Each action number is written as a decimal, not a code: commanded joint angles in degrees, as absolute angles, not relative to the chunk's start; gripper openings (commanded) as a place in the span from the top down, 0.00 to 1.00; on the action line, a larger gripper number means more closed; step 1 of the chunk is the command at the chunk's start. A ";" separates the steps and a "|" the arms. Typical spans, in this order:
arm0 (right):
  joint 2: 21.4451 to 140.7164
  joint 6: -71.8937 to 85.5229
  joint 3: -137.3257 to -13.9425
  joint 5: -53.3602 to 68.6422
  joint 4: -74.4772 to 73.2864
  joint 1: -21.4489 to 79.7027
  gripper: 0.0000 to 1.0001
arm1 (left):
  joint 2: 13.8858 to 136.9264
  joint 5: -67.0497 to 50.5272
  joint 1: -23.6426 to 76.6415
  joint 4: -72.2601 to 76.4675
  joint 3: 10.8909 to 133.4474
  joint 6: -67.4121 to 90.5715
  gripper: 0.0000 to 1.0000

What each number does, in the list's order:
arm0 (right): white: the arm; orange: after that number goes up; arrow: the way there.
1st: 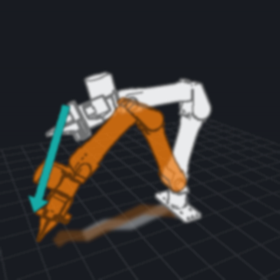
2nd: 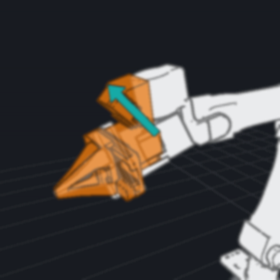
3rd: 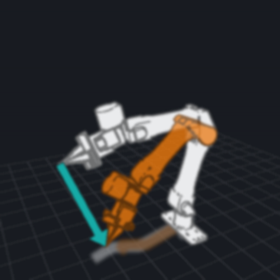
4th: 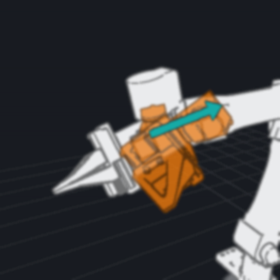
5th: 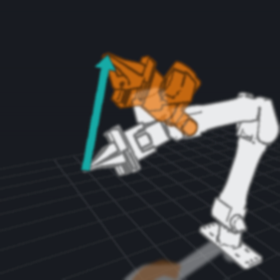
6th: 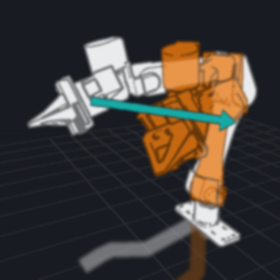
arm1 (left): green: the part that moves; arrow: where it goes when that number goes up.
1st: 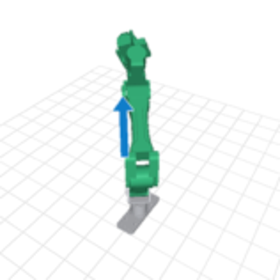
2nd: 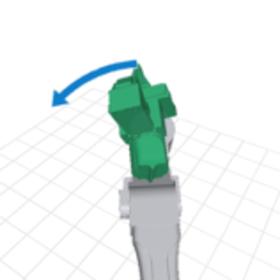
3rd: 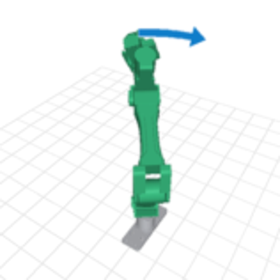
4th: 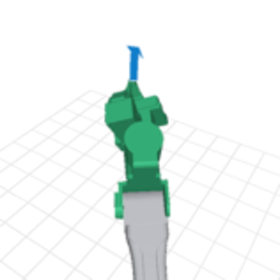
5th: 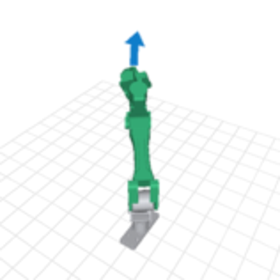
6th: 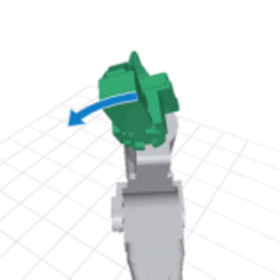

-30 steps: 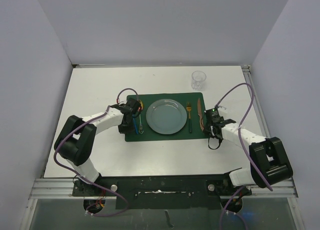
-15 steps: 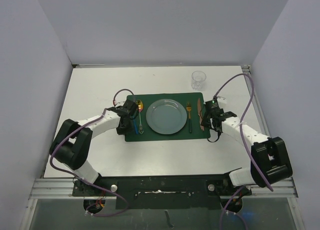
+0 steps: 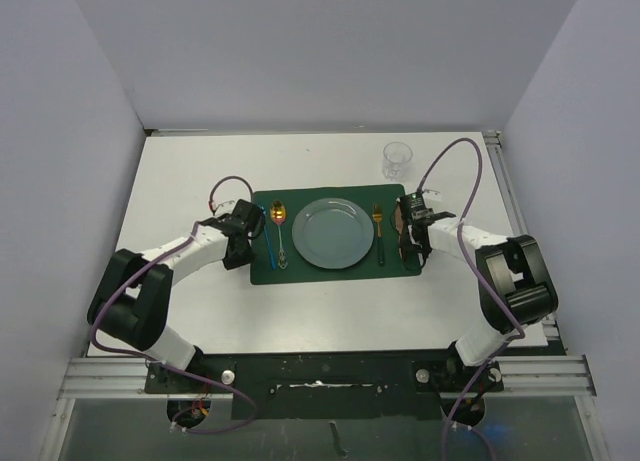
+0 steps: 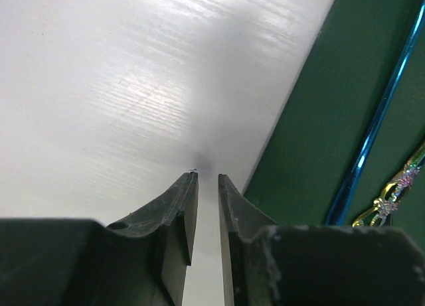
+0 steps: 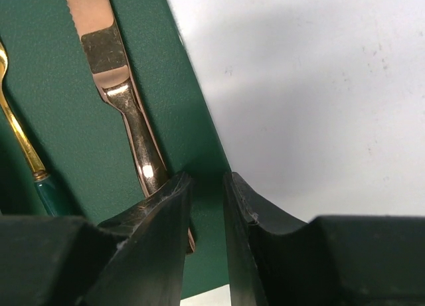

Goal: Set the dinner table for one person
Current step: Adjust the napkin at the center of the board.

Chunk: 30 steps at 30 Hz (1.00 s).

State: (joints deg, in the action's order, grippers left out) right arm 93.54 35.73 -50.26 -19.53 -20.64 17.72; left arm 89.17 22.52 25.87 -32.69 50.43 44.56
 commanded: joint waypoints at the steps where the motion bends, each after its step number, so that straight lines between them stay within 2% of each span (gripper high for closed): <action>1: 95.41 34.90 -51.44 -21.24 -17.87 16.93 0.73 | 88.59 24.01 24.65 -28.42 49.71 45.91 0.82; 16: 90.82 32.95 -53.38 -22.47 -19.69 14.08 0.72 | 93.49 23.80 22.50 -23.78 49.39 46.34 0.83; 30: 95.44 30.57 -55.05 -20.14 -17.90 10.20 0.72 | 95.85 23.38 22.24 -22.91 51.58 45.71 0.83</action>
